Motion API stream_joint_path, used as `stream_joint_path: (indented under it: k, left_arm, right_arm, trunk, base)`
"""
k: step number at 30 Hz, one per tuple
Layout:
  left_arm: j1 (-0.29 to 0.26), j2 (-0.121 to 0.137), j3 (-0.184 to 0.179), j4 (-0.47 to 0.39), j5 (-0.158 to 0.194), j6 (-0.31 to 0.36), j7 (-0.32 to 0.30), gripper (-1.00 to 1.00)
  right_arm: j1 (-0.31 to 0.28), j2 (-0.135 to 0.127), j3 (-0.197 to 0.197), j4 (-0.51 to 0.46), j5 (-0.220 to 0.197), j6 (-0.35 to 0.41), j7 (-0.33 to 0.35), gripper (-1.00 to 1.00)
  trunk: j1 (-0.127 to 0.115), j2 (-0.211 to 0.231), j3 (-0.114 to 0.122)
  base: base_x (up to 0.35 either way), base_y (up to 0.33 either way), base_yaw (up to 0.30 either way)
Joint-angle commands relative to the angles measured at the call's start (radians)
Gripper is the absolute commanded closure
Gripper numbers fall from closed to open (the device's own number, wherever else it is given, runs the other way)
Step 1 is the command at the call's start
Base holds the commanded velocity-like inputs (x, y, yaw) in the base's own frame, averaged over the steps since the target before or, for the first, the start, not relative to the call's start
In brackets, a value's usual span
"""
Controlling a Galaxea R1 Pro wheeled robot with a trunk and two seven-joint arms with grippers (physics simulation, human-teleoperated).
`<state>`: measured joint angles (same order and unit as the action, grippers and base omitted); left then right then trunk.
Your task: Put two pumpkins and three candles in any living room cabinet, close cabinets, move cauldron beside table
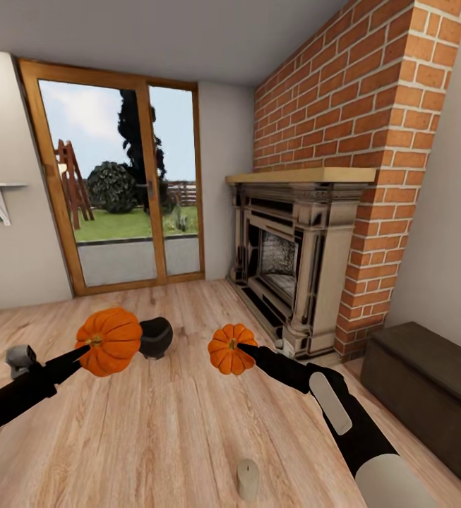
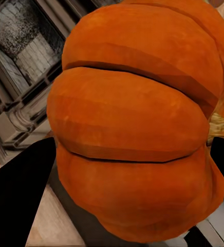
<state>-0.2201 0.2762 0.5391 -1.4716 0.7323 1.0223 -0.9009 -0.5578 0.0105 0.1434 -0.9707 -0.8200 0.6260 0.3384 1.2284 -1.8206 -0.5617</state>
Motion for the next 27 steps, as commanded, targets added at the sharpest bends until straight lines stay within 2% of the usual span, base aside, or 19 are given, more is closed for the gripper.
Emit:
stream_joint_path:
  k: [1,16,19,21,25,27]
  left_arm:
    - [-0.001,0.000,0.000,0.000,0.002,0.006,0.005,1.00]
    - [-0.001,0.000,-0.016,0.000,0.000,0.006,0.033,1.00]
    - [-0.002,0.001,-0.052,0.000,0.001,0.005,0.113,1.00]
    - [-0.002,0.000,-0.088,0.000,0.004,0.004,0.241,1.00]
    - [-0.003,-0.001,-0.106,0.000,0.007,0.003,0.374,1.00]
    - [-0.004,-0.002,-0.119,-0.001,0.007,0.003,0.414,1.00]
  right_arm:
    - [-0.001,0.000,-0.001,0.000,-0.002,0.005,-0.001,1.00]
    - [-0.001,0.000,-0.001,0.000,-0.002,0.005,-0.001,1.00]
    - [-0.001,0.000,-0.005,0.000,-0.003,0.005,-0.001,1.00]
    - [-0.001,-0.001,-0.009,0.000,-0.004,0.004,-0.003,1.00]
    - [-0.001,-0.001,-0.011,0.000,-0.004,0.002,-0.005,1.00]
    - [-0.001,-0.002,-0.011,0.000,-0.004,0.002,-0.005,1.00]
  trunk:
    - [-0.004,0.007,0.000]
    - [-0.062,0.112,0.023]
    - [-0.073,0.133,0.027]
    - [-0.081,0.147,0.030]
    - [-0.096,0.175,0.036]
    - [-0.104,0.189,0.039]
  base:
    - [0.000,0.000,0.000]
    - [0.000,0.000,0.000]
    - [0.000,0.000,0.000]
    - [0.000,0.000,0.000]
    - [0.000,0.000,0.000]
    - [0.000,0.000,0.000]
